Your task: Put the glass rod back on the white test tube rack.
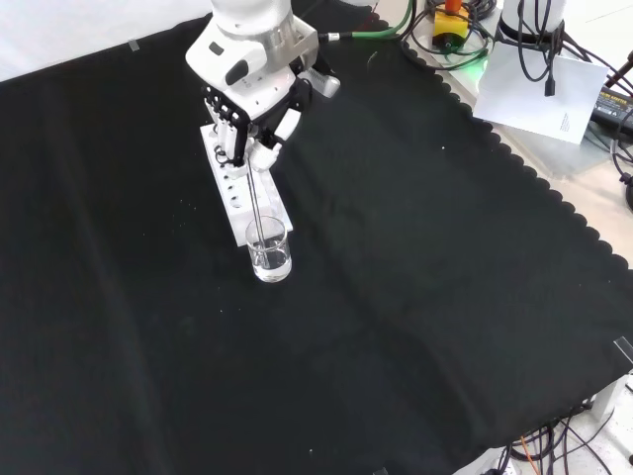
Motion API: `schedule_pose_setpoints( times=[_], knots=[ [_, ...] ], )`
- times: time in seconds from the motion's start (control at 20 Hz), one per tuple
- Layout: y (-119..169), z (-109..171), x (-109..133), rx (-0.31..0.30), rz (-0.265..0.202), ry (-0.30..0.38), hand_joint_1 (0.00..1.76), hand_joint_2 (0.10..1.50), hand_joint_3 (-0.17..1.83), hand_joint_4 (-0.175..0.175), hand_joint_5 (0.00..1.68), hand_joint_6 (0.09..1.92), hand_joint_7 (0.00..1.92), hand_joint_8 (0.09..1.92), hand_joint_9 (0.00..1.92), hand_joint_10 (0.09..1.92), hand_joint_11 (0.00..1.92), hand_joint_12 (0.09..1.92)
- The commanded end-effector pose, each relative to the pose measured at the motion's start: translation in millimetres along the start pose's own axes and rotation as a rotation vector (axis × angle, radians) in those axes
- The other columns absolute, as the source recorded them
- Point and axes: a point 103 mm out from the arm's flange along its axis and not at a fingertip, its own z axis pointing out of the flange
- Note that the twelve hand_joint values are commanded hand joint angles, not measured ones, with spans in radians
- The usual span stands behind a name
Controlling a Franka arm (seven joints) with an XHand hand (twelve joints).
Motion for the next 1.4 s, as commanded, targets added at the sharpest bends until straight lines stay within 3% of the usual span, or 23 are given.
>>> schedule_pose_setpoints(
  times=[0.05,0.75,1.4],
  knots=[
    [-4.7,-7.3,-14.6,-0.014,0.021,0.016,1.31,1.06,-0.07,-0.175,1.30,0.14,1.20,0.97,1.58,0.87,1.62,0.64],
    [-31.6,-55.5,-23.3,-0.052,0.053,0.027,1.31,1.05,-0.07,-0.175,1.30,0.14,1.20,0.97,1.59,0.87,1.62,0.64],
    [-68.0,-73.4,-79.2,-0.060,0.158,0.025,1.31,1.05,-0.06,-0.175,1.30,0.14,1.20,0.97,1.59,0.87,1.62,0.64]
  ],
)
